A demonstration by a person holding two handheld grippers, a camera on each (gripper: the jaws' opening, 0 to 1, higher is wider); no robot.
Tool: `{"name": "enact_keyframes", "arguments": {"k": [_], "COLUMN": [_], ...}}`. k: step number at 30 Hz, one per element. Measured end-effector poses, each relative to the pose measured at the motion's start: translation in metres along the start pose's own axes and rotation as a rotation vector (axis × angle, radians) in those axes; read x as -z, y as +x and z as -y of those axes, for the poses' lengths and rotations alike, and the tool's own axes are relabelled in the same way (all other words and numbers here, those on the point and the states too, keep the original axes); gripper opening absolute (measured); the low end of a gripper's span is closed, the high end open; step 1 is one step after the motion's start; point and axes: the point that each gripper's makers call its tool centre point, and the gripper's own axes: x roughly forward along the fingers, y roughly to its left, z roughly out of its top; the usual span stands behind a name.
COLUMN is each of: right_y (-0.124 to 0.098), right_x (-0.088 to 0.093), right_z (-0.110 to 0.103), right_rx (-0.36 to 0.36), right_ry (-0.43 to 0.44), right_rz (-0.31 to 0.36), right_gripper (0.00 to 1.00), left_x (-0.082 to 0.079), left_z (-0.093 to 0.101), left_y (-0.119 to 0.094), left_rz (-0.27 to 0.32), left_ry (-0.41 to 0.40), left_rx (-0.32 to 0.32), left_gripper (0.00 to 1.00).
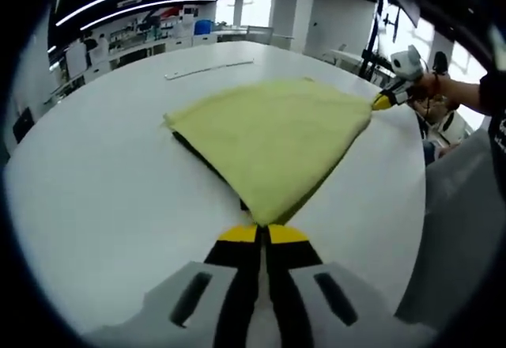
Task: Fold the garment on the visible template until the final outline fits inside the template.
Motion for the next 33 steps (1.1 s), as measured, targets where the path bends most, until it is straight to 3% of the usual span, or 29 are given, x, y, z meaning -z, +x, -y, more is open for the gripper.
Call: {"name": "enact_keyframes", "arguments": {"k": [16, 18, 28, 33], "right_y": [0.000, 0.000, 0.000, -0.003], "right_x": [0.007, 0.006, -0.009, -0.021], "right_z": [-0.002, -0.002, -0.006, -0.013], "right_rx": [0.013, 0.026, 0.035, 0.035], "right_ry": [0.030, 0.040, 0.052, 0.026], "right_rz": [-0.007, 0.001, 0.046, 0.067], "right_gripper": [0.01, 0.06, 0.45, 0.61], "left_x": [0.009, 0.010, 0.002, -0.016], "left_z": [0.001, 0.002, 0.005, 0.011], "left_y": [-0.004, -0.005, -0.010, -0.014], "left_rz": [-0.010, -0.009, 0.011, 0.080], "left_ry": [-0.023, -0.016, -0.047, -0.138], "left_rx": [-0.022, -0.022, -0.035, -0.023], "left_gripper": [0.00, 0.01, 0.30, 0.45]}}
